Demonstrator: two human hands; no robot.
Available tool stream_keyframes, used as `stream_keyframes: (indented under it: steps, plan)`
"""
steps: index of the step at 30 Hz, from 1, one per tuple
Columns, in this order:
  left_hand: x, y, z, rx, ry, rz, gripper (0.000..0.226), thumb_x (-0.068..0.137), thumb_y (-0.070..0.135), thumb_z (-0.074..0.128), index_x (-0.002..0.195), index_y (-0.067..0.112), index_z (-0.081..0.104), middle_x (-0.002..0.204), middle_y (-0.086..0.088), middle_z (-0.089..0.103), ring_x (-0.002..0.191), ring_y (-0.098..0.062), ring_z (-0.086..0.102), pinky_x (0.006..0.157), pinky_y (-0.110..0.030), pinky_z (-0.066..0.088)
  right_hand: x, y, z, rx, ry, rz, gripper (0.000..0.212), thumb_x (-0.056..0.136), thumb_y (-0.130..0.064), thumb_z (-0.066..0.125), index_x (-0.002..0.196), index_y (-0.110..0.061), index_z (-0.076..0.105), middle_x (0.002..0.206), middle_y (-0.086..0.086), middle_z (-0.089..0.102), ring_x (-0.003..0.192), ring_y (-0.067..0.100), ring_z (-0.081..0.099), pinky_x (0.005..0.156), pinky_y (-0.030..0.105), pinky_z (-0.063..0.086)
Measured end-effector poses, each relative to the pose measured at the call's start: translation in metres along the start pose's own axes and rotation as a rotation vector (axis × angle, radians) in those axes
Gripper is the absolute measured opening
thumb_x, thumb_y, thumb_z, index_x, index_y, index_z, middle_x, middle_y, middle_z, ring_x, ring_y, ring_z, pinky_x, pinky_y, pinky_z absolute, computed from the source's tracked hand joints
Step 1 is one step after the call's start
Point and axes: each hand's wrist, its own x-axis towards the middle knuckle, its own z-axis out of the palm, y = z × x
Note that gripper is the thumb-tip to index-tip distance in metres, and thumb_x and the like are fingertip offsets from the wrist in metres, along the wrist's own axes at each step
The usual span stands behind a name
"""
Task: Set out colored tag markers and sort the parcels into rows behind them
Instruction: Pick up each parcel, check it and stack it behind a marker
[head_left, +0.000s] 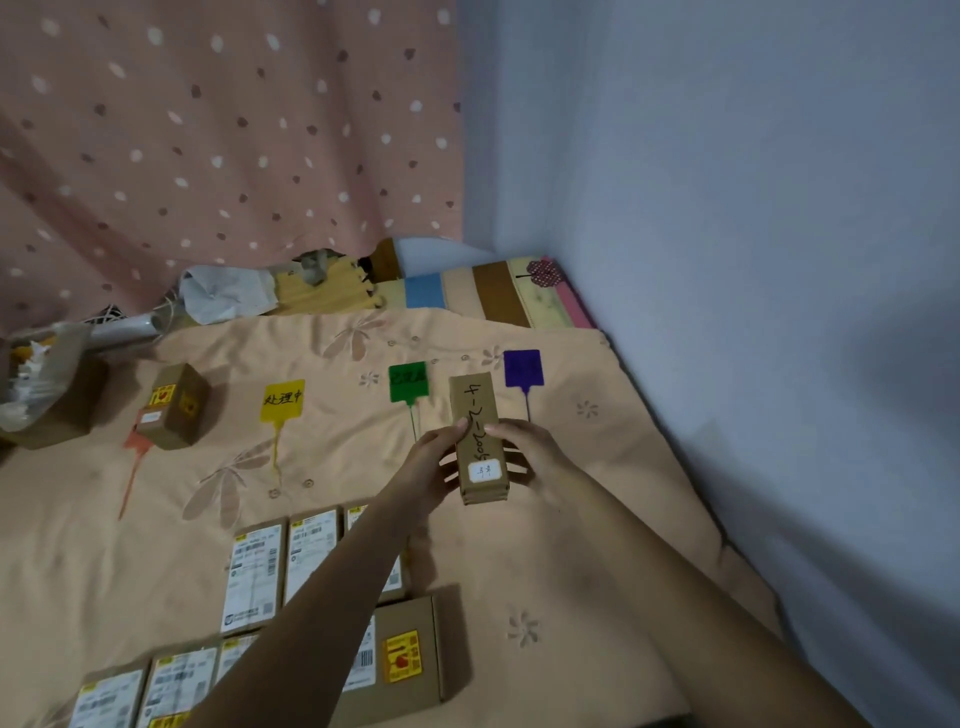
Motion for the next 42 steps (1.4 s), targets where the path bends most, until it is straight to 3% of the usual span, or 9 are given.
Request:
stream_keyframes:
  steps: [5,8,14,16,22,28,34,38,42]
  plan:
    - [0.027,0.002,0.016,-0.010,-0.005,-0.019,0.034,0.089,0.041,0.060,0.107,0.013,0.069,0.105,-0.008,0.071,0.098,-0.025,0.065,0.096,-0.040,0.047,0.015,-0.008,-0.022,-0.010,0.008,0.018,0.039,0.084,-0.035,0.070,0.115,-0.012,0.066,0.108,0.011,0.073,0.106,0.029,0.068,0.096,0.046,0.053]
    - [0.046,0.004,0.021,-0.006,-0.019,-0.028,0.043,0.087,0.044,0.062,0.115,0.011,0.066,0.112,-0.012,0.068,0.106,-0.029,0.063,0.102,-0.042,0.045,0.025,-0.015,-0.033,-0.015,0.038,0.029,0.039,0.085,-0.034,0.069,0.117,-0.011,0.064,0.110,0.012,0.072,0.104,0.028,0.068,0.089,0.042,0.055]
    - [0.093,0.005,0.046,0.001,-0.021,-0.024,0.069,0.074,0.051,0.071,0.125,0.006,0.058,0.122,-0.015,0.066,0.108,-0.028,0.064,0.081,-0.034,0.054,0.051,-0.032,-0.069,-0.008,0.129,0.017,0.039,0.084,-0.030,0.071,0.118,-0.012,0.065,0.107,0.012,0.073,0.090,0.022,0.071,0.061,0.027,0.055]
    - [0.111,0.003,0.059,0.033,-0.020,-0.043,0.071,0.072,0.050,0.073,0.126,0.006,0.056,0.122,-0.014,0.066,0.109,-0.027,0.064,0.078,-0.031,0.052,0.063,-0.036,-0.085,0.027,0.194,0.028,0.039,0.084,-0.027,0.072,0.119,-0.011,0.063,0.107,0.013,0.073,0.091,0.023,0.070,0.066,0.032,0.056]
    - [0.159,0.005,0.103,0.019,0.073,-0.029,0.027,0.093,0.027,0.057,0.112,0.009,0.063,0.107,-0.012,0.070,0.097,-0.024,0.066,0.084,-0.033,0.052,0.114,-0.038,-0.133,-0.039,0.293,0.052,0.041,0.084,-0.032,0.071,0.120,-0.015,0.062,0.109,0.009,0.071,0.099,0.026,0.068,0.080,0.039,0.058]
    - [0.229,0.006,0.138,0.030,0.194,-0.043,0.023,0.094,0.027,0.056,0.110,0.013,0.064,0.098,-0.004,0.070,0.092,-0.018,0.066,0.085,-0.031,0.053,0.174,-0.047,-0.171,-0.139,0.308,0.012,0.035,0.088,-0.036,0.066,0.118,-0.018,0.064,0.108,0.007,0.072,0.096,0.025,0.071,0.089,0.046,0.058]
    - [0.280,-0.002,0.134,0.022,0.272,-0.077,0.022,0.095,0.025,0.056,0.110,0.013,0.066,0.095,0.000,0.069,0.088,-0.013,0.065,0.078,-0.026,0.052,0.229,-0.037,-0.188,-0.160,0.252,0.088,0.026,0.091,-0.035,0.063,0.109,-0.016,0.066,0.092,-0.005,0.068,0.086,0.013,0.065,0.084,0.034,0.056]
    - [0.305,-0.007,0.124,0.030,0.309,-0.086,0.017,0.095,0.024,0.055,0.106,0.017,0.065,0.093,0.002,0.069,0.089,-0.014,0.064,0.077,-0.026,0.052,0.250,-0.037,-0.193,-0.178,0.269,0.123,0.024,0.096,-0.032,0.057,0.110,-0.013,0.064,0.086,-0.011,0.062,0.073,0.002,0.058,0.063,0.015,0.045]
    - [0.326,-0.009,0.116,0.043,0.296,-0.119,0.027,0.095,0.024,0.055,0.118,0.011,0.063,0.097,-0.001,0.069,0.096,-0.019,0.064,0.085,-0.031,0.052,0.271,-0.030,-0.192,-0.221,0.304,0.140,0.028,0.095,-0.034,0.059,0.112,-0.013,0.064,0.086,-0.009,0.062,0.073,0.003,0.057,0.061,0.015,0.041]
